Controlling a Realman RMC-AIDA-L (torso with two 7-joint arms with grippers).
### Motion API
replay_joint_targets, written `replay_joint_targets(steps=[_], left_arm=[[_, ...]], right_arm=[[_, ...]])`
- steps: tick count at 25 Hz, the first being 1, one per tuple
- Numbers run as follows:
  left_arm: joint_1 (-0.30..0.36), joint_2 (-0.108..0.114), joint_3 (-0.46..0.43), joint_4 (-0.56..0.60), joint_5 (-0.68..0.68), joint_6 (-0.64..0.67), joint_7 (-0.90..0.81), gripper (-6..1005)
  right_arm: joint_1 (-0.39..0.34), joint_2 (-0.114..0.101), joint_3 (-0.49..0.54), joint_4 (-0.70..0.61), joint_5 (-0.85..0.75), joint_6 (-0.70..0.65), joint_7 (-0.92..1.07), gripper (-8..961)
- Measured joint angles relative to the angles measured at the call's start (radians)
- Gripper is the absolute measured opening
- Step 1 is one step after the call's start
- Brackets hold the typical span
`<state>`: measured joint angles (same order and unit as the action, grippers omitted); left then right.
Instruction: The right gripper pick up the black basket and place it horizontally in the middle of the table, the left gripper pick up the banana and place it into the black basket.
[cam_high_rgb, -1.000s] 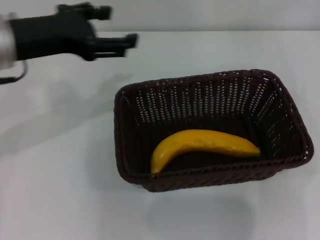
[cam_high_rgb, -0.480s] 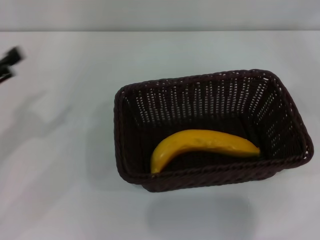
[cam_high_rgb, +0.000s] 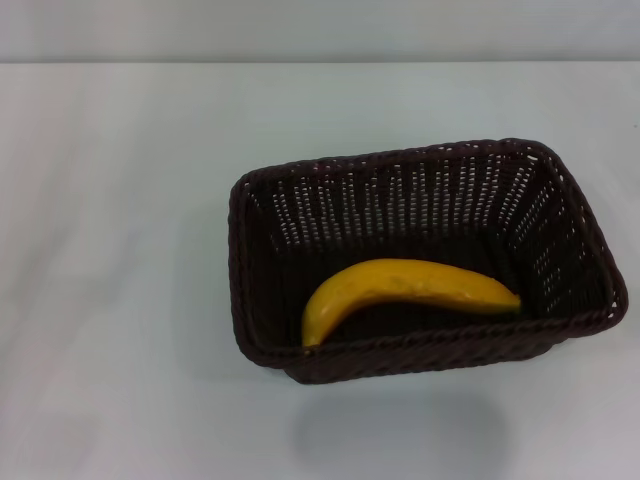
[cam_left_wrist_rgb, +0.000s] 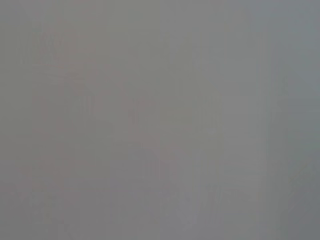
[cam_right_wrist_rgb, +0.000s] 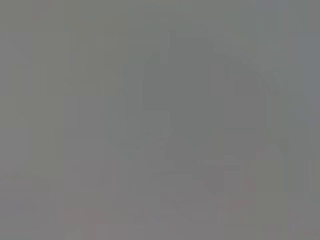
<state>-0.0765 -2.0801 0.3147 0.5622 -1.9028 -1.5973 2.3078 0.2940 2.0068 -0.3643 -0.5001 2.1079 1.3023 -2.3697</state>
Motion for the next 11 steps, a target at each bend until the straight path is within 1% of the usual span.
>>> replay_joint_targets(steps=[5,11], left_arm=[[0.0,0.001,-0.106,-0.096,-0.055,0.0,0.042,873],[0.001,0.003,-0.119,-0.127,-0.063,0.004,0.04,873]], right_arm=[[0.004,0.003,0.011,0.184,0.081,0.106,-0.261,857],[0.005,0.003,0.017,0.212,0.108,0.101,-0.288,857]])
